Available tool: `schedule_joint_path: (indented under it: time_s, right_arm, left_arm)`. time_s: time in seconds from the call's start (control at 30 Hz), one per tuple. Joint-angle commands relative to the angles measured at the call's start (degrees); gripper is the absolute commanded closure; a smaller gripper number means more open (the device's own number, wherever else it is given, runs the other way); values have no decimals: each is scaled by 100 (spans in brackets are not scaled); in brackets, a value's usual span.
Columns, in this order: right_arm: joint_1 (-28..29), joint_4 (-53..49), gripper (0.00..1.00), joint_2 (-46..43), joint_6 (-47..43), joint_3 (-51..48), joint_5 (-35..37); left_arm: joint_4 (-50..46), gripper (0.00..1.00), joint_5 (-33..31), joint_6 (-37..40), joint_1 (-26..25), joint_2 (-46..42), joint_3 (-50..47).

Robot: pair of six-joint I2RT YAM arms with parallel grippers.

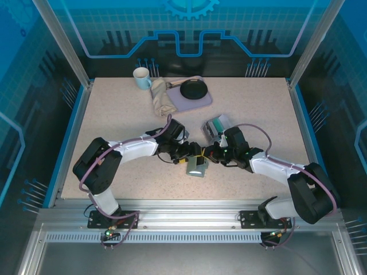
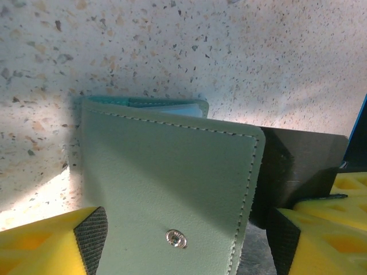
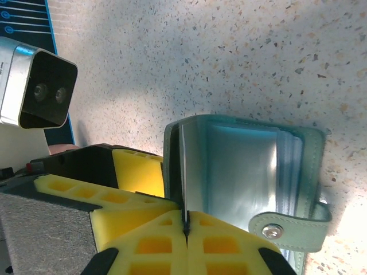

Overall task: Put the credit cards into the card holder
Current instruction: Open the card holder at the bottom-center of the table.

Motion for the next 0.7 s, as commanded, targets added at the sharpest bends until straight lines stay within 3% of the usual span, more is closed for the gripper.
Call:
schedule_joint_path:
  time_s: [0.0,0.5,0.67]
  right_arm:
    - [-90,406,100,79,197,-105,-224]
    - [-149,960,100,345,496,-227,-532]
    - [-148,829,100,332,438,-187,-487]
  left_arm:
    - [300,24,217,-147,-42,-209,-172]
    - [193,68,95,-123,-42,-287,-217]
    - [74,73,6,-45,-25,-381,-230]
